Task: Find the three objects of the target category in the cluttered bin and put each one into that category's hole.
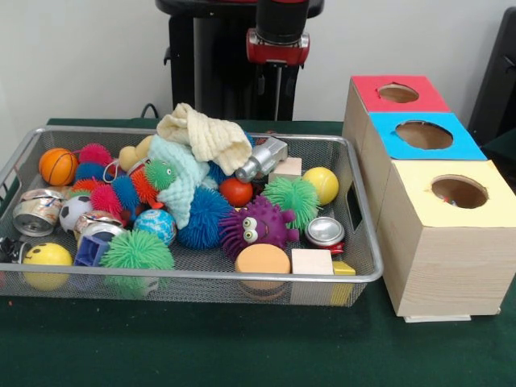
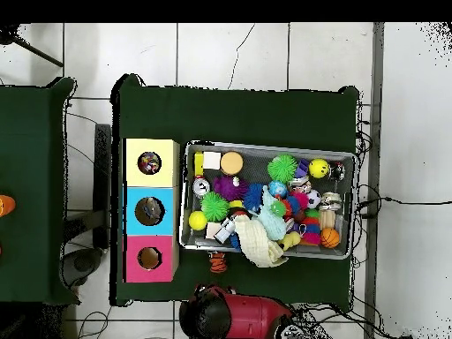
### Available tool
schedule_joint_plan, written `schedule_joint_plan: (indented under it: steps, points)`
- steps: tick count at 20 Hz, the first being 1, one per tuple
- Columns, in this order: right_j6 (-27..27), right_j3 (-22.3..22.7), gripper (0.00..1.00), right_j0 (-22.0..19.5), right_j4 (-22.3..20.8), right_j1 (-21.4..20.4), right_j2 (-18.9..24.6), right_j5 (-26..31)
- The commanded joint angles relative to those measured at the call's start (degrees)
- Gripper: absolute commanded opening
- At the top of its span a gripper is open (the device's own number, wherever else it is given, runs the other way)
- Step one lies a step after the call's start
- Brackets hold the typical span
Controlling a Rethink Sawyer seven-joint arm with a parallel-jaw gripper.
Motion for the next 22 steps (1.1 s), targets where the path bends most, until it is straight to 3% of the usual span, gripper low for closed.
schedule_joint_plan:
  steps: [1,9,22]
  points:
    - [5.4,-11.9,1.00,-0.4,0.5,3.3,3.9,-1.4]
    - [6.1,-12.2,1.00,-1.0,0.8,4.5,4.7,-1.3]
    - [4.6,-16.6,1.00,-1.8,-0.6,8.0,5.6,-2.0]
